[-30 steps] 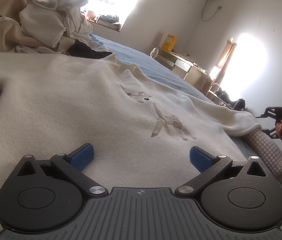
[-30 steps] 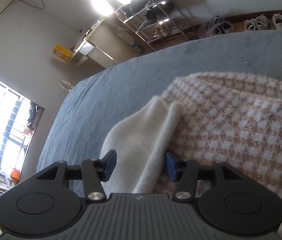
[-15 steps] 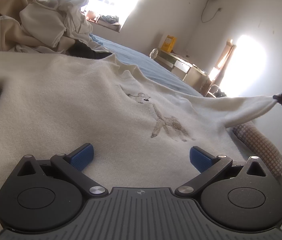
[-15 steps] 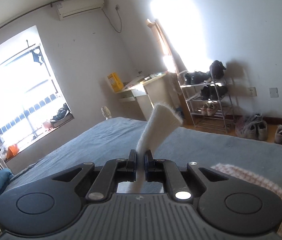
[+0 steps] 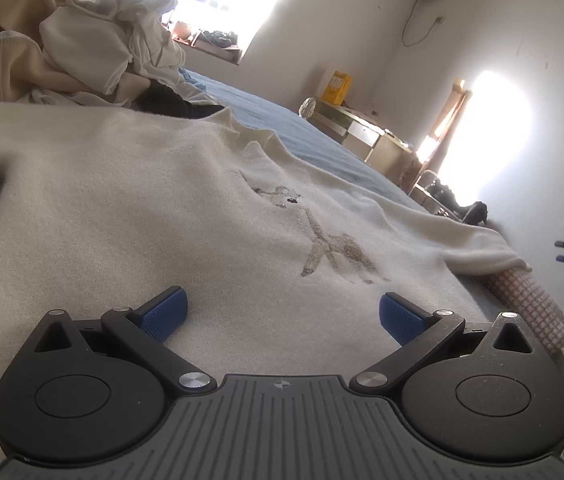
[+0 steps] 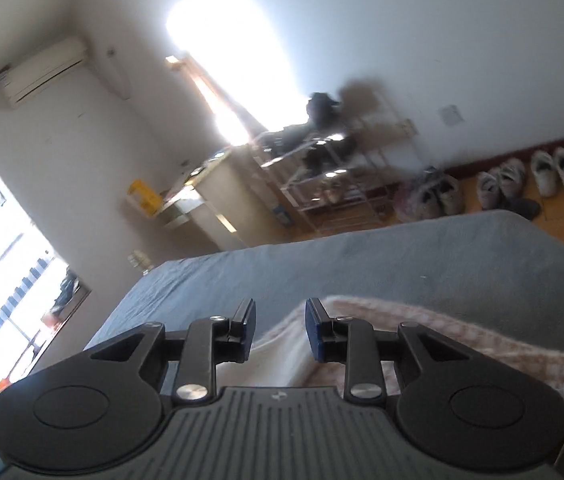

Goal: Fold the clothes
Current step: 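Lay the sleeve across the sweater body with the right gripper and release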

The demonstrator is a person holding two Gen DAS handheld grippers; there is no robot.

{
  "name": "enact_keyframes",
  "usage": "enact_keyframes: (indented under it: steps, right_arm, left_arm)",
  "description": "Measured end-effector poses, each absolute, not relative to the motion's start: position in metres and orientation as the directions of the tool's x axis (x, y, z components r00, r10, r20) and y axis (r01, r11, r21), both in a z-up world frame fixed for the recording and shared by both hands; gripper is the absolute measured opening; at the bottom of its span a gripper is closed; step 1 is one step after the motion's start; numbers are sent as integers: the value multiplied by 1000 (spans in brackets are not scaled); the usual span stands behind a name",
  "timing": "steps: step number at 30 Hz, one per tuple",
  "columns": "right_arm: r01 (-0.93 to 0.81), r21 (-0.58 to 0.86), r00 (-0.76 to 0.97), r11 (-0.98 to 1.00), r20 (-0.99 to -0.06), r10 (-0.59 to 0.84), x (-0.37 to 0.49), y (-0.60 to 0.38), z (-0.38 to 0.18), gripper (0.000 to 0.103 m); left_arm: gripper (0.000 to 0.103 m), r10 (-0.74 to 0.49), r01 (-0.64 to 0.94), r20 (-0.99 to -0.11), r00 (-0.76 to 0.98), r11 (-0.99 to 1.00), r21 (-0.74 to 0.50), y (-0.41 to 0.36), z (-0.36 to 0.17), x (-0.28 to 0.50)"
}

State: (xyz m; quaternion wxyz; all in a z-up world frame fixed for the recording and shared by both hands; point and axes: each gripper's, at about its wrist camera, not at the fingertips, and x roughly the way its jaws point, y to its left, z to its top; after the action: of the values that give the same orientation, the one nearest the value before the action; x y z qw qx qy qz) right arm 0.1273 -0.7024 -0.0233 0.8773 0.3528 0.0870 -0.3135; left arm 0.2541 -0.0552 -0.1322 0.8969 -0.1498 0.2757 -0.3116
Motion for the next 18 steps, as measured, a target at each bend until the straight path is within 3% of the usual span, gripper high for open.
enact_keyframes:
  steps: [2, 4, 7, 12, 16, 18]
  right_arm:
    - [531, 472, 846, 704, -349, -404, 147, -667, -4, 31]
    - [411, 350, 877, 842, -403, -261, 189, -615, -7, 30]
    - [288, 172, 850, 942, -499, -169, 252, -547, -36, 29]
    - [304, 35, 716, 952, -667, -204, 317, -515, -105, 27]
    - [463, 14, 659, 886, -673, -334, 321, -539, -105, 23]
    - [453, -41, 647, 891, -673, -360, 330, -527, -94, 26]
  left_arm:
    - [103, -642, 476, -401, 654, 761, -441, -55, -132, 254]
    - [103, -643, 477, -399, 654, 760, -442, -55, -132, 254]
    - [103, -646, 477, -396, 653, 757, -447, -54, -133, 254]
    - [103, -651, 478, -389, 651, 751, -456, -53, -133, 254]
    - [103, -656, 479, -385, 649, 746, -463, -52, -133, 255]
    - [103, -656, 479, -386, 649, 746, -462, -52, -133, 256]
